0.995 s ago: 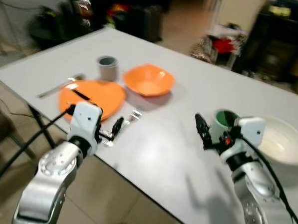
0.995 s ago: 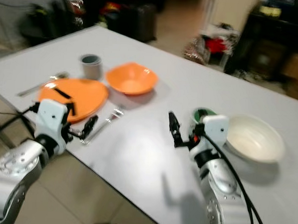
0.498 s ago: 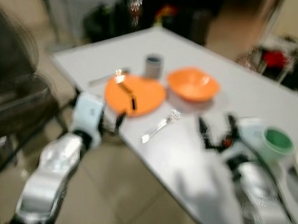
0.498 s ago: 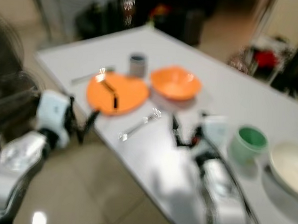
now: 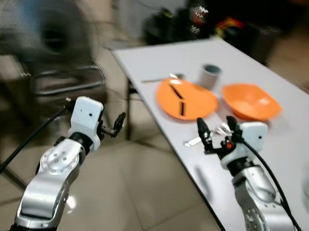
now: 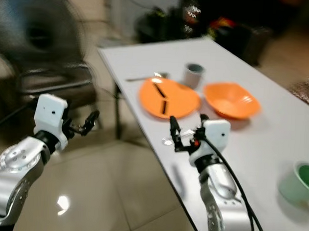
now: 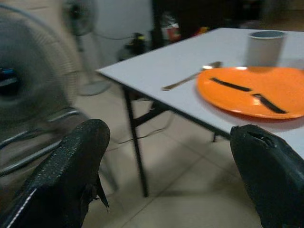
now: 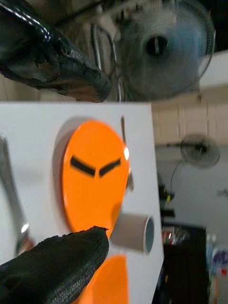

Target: Setting the table

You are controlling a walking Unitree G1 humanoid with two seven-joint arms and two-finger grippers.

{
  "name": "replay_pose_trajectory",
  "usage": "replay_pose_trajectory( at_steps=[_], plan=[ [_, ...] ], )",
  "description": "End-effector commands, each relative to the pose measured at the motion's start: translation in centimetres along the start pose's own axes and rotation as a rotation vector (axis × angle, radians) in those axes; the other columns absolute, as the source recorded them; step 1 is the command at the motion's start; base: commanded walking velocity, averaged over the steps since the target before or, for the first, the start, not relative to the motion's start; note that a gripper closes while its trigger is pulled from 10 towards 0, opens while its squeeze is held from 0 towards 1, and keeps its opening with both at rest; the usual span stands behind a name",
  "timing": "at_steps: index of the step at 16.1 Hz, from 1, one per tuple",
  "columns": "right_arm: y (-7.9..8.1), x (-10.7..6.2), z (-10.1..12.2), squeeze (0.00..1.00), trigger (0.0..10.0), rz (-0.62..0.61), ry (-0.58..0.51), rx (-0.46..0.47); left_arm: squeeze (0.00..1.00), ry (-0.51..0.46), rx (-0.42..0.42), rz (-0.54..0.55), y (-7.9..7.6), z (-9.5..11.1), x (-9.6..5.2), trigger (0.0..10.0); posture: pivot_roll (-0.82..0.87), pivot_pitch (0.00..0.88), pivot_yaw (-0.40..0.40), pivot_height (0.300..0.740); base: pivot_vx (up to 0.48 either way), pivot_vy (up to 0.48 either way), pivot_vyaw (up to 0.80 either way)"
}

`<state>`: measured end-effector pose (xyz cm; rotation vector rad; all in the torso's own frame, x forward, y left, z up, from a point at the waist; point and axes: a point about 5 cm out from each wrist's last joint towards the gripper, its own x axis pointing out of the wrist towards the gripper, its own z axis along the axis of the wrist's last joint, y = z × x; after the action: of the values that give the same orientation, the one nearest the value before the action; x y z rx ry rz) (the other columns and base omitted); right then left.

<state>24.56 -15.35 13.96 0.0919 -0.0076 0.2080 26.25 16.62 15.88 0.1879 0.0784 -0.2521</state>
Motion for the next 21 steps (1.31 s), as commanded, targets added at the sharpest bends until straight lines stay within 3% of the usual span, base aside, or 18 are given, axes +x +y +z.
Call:
replay_pose_trajectory(
  at_steps=[1,3,21],
  plan=[
    [-0.32,-0.01,-0.19,1.0,10.0,-0.026,0.014,0.011,0.0,-0.009,-0.003,-0.009,-0.2,0.22,0.02,10.0,0.03,0.0,-0.02,0.74,0.0,0.0,0.8],
    [-0.28,0.02,-0.23,1.0,10.0,-0.031,0.014,0.014,0.0,-0.009,-0.004,-0.019,-0.34,0.21,0.01,10.0,0.03,0.0,-0.02,0.74,0.0,0.165,0.8],
    [0.11,0.17,-0.57,1.0,10.0,-0.031,0.036,0.055,0.0,-0.004,0.01,-0.018,0.07,0.21,0.02,10.0,0.04,0.0,-0.028,0.74,0.0,0.4,0.0]
  ],
)
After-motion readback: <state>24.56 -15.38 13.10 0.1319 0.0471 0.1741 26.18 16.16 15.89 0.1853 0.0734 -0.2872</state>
